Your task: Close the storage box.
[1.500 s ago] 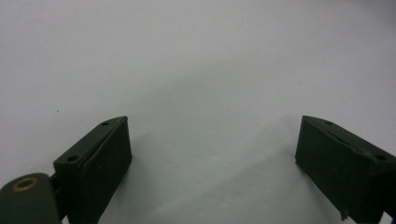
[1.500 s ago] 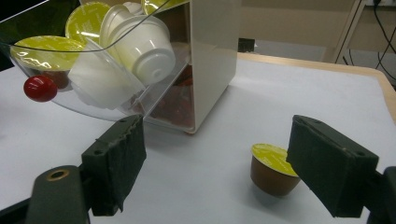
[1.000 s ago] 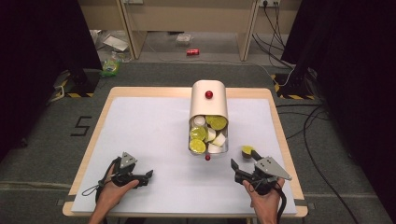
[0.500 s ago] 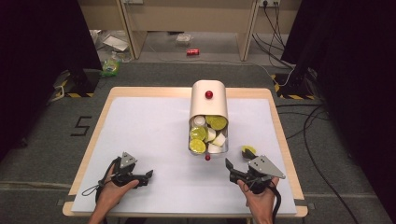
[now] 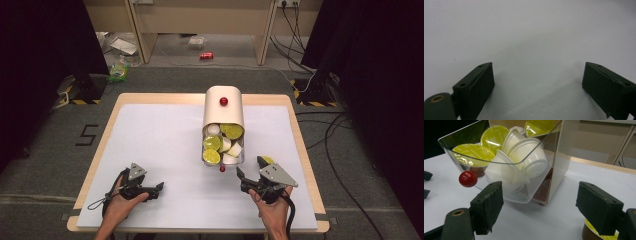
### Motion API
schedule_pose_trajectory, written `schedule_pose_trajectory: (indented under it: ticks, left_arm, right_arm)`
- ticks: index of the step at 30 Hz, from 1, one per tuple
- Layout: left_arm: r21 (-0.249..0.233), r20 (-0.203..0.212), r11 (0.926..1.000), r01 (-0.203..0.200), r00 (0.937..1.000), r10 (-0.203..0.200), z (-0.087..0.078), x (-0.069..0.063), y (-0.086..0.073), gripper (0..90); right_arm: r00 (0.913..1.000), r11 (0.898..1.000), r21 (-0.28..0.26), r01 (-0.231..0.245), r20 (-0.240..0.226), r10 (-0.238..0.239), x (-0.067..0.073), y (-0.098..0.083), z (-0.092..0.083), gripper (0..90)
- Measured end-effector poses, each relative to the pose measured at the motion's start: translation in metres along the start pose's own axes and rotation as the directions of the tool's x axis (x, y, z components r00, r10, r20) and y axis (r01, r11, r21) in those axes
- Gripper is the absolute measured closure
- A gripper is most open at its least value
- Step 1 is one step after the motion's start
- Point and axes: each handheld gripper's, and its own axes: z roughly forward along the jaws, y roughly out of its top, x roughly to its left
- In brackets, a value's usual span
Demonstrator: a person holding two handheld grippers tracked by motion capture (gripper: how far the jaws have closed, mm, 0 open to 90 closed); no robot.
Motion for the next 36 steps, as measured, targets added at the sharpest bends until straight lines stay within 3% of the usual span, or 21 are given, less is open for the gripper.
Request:
schedule_pose_trajectory:
  ticks: [17, 36]
  left_arm:
    - [0.0, -0.001, 1.0, 0.0, 1.0, 0.0, 0.0, -0.0001, 0.0, 9.8]
    - [0.0, -0.001, 1.0, 0.0, 1.0, 0.0, 0.0001, -0.0001, 0.0001, 9.7]
  right_arm:
    - [0.9999, 1.0, -0.004, 0.012, -0.001, -0.012, 0.0032, 0.004, 0.0049, 17.8]
    - [0.9995, 0.999, -0.042, -0.028, 0.01, 0.029, -0.0008, 0.0087, 0.0093, 17.1]
